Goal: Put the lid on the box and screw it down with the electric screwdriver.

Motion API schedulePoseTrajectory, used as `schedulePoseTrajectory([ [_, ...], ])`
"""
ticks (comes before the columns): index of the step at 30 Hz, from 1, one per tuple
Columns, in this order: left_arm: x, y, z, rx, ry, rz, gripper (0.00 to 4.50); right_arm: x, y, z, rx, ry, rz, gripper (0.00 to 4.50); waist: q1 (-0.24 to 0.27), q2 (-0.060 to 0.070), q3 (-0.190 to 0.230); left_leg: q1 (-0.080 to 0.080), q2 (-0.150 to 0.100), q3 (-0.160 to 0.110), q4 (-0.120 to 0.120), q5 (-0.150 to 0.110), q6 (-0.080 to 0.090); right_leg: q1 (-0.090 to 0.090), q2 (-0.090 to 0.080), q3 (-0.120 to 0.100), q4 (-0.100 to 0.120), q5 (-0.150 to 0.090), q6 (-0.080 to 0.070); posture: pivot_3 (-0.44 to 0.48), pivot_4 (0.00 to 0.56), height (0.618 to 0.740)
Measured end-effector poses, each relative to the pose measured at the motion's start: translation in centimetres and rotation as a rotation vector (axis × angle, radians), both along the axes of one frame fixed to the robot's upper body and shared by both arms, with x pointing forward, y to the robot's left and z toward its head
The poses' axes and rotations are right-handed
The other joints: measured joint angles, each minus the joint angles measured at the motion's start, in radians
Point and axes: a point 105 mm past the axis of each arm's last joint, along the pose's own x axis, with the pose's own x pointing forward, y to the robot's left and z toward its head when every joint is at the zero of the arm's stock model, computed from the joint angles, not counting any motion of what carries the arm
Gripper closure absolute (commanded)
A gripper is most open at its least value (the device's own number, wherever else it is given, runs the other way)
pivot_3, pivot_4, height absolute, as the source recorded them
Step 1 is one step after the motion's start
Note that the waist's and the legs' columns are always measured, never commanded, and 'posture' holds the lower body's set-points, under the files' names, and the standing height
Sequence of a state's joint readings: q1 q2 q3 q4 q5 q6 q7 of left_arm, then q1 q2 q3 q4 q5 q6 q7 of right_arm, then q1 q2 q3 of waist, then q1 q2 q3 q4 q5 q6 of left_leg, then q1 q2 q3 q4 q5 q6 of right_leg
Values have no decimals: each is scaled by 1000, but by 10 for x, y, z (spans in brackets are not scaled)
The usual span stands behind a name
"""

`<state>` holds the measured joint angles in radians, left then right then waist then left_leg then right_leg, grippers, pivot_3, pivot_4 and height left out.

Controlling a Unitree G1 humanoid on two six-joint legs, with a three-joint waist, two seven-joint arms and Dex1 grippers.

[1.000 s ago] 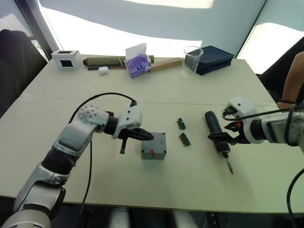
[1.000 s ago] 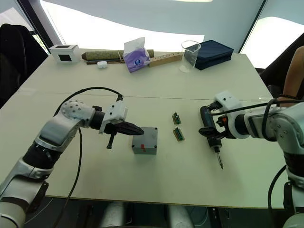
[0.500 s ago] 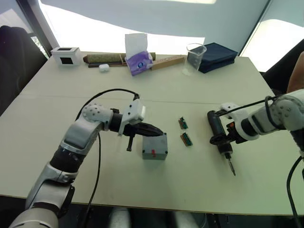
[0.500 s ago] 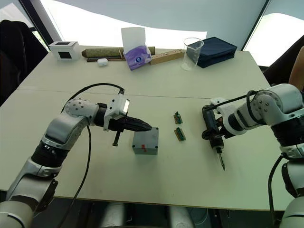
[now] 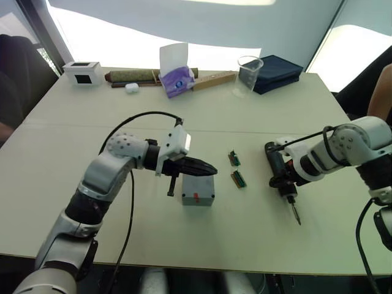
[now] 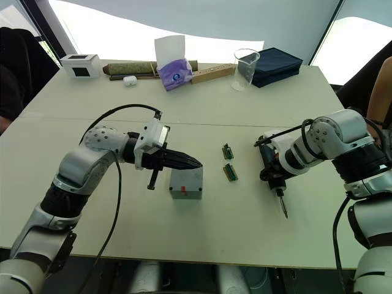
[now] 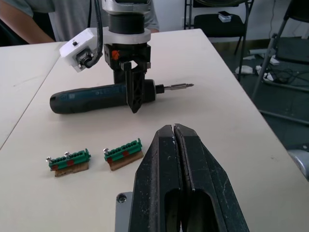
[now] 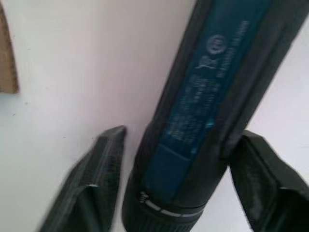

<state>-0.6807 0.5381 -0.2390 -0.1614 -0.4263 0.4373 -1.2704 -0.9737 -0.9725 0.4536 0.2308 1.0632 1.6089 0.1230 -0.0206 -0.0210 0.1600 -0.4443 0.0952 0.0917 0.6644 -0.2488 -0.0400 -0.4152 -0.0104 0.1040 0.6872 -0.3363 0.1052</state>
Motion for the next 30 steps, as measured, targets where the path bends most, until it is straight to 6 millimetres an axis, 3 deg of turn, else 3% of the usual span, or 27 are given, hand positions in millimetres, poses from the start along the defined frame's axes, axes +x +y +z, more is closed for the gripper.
schedulePoseTrajectory([
  [9,3,7,-5,28,15,46,4500,5,5,3,31,-23,-9,2602,-13,1,0,0,0,0,0,0,0,0,0,0,1,0,0,0,150,721],
  [13,6,16,-9,52,21,86,4500,12,23,32,99,-132,58,2602,-20,5,3,-2,0,-1,-1,0,0,-4,0,1,3,0,0,0,150,721],
  [17,9,27,-14,86,25,126,4500,17,70,87,295,-423,228,2602,-24,5,3,-3,1,-2,-2,1,-1,-6,1,1,3,0,0,0,150,721],
  [20,9,30,-20,108,28,146,4500,9,106,116,473,-685,359,2602,-19,5,3,-4,1,-2,-1,1,-2,-4,1,-2,3,0,0,0,150,721],
  [30,10,33,-33,142,37,199,4500,-16,140,125,710,-1215,427,2602,4,5,4,-7,-1,-4,1,4,-7,-5,0,-3,3,0,1,0,150,721],
])
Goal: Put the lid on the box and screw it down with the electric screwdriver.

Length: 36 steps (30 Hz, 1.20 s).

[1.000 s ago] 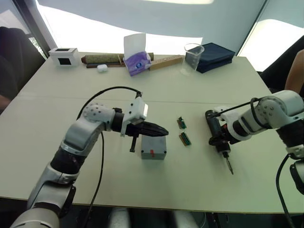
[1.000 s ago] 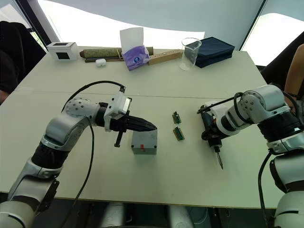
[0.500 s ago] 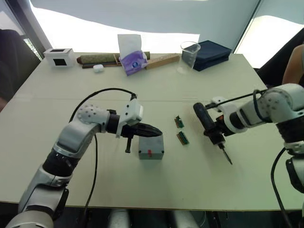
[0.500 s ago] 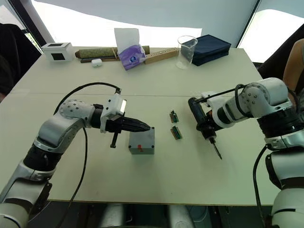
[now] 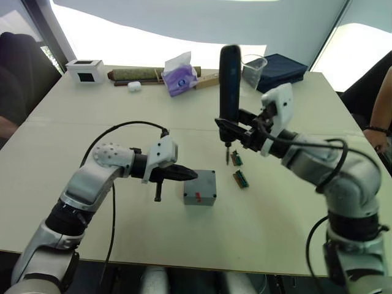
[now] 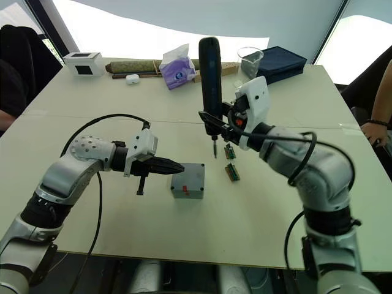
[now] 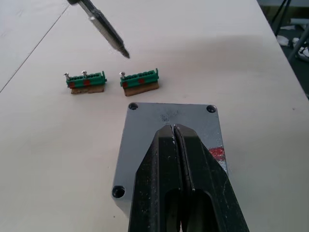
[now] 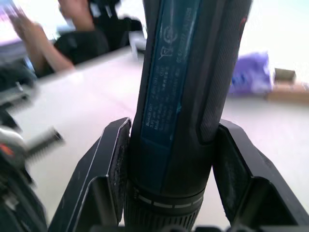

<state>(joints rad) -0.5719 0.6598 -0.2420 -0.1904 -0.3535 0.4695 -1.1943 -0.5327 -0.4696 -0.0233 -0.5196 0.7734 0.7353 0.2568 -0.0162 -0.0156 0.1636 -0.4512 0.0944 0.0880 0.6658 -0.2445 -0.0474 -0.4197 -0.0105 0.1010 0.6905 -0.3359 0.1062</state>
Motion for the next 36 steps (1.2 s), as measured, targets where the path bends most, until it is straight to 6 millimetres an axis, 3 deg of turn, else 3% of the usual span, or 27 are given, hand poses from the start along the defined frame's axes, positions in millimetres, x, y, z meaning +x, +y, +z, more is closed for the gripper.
schedulePoseTrajectory([
  [4,-1,-2,-4,10,12,0,4500,-4,6,2,50,-119,-34,2602,-1,0,0,1,0,0,0,2,-3,0,0,0,2,0,0,0,150,721],
  [12,-1,-4,-21,50,42,11,4500,-12,23,-23,56,-134,-23,2602,0,0,0,2,0,0,0,3,-5,1,0,0,3,0,0,0,150,721],
  [25,6,-3,-24,56,16,5,4500,-14,14,-49,23,-101,-102,2602,0,0,0,9,0,-1,0,1,-2,8,0,-1,3,0,0,0,150,721],
  [36,7,-4,-24,58,14,8,4500,-15,13,-48,36,-131,-122,2602,0,0,0,10,0,-2,1,1,-2,8,0,-1,4,0,0,0,150,721],
])
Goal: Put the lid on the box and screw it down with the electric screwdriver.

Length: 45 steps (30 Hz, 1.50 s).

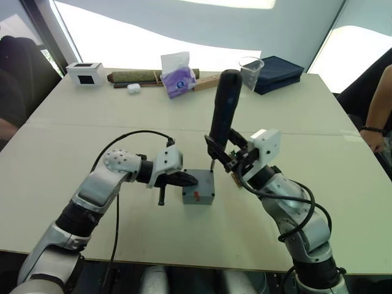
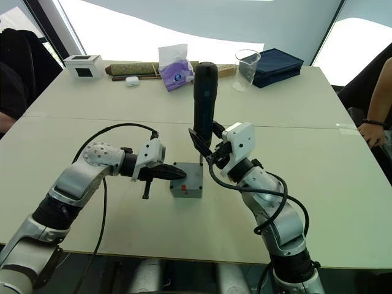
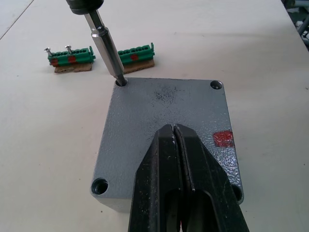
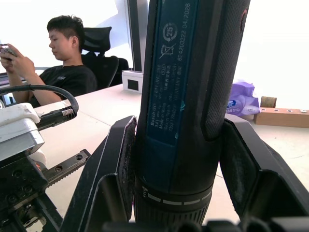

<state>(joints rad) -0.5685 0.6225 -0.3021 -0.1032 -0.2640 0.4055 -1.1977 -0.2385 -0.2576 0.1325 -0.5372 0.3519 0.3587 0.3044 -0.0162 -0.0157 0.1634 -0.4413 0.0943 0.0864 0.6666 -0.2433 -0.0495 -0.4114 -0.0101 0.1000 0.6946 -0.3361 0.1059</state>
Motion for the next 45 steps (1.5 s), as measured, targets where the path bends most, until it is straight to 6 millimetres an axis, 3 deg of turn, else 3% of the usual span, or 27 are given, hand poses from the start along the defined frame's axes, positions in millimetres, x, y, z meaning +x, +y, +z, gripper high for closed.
schedulePoseTrajectory([
  [19,1,-1,-1,7,-2,14,4500,-5,0,-10,-10,31,39,2602,0,0,-2,4,0,0,0,0,0,4,0,0,0,0,0,0,150,721],
  [45,1,-3,-2,-1,5,22,4500,0,2,-9,18,-11,-12,2602,1,0,-2,5,0,0,0,0,0,5,0,0,0,0,0,0,150,721],
])
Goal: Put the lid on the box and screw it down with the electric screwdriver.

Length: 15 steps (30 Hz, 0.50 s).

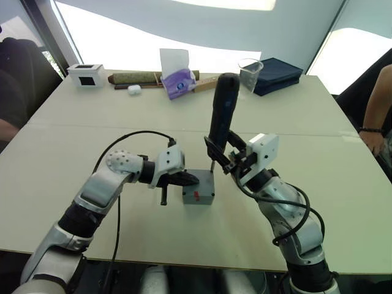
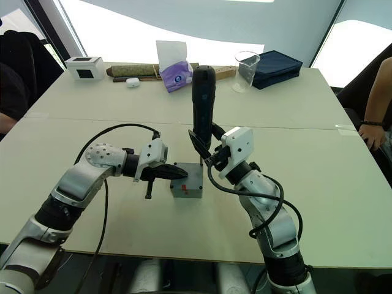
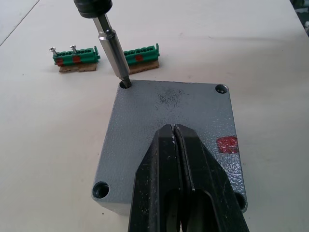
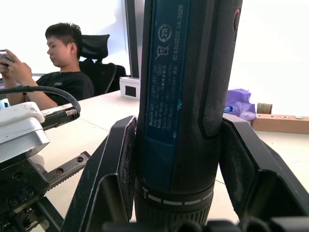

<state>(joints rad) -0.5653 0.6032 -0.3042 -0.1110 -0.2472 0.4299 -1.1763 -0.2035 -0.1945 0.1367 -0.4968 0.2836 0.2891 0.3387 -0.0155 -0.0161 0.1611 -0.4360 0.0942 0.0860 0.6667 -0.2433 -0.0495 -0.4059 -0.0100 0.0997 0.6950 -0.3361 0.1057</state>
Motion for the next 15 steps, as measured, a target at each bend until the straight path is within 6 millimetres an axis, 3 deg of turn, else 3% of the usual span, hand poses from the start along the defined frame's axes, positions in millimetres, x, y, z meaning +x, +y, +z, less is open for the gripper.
schedulePoseTrajectory([
  [15,0,-2,0,-1,-3,-4,4500,-2,1,-4,-24,10,19,2602,1,0,0,0,0,0,0,0,0,0,0,0,0,0,0,0,150,721],
])
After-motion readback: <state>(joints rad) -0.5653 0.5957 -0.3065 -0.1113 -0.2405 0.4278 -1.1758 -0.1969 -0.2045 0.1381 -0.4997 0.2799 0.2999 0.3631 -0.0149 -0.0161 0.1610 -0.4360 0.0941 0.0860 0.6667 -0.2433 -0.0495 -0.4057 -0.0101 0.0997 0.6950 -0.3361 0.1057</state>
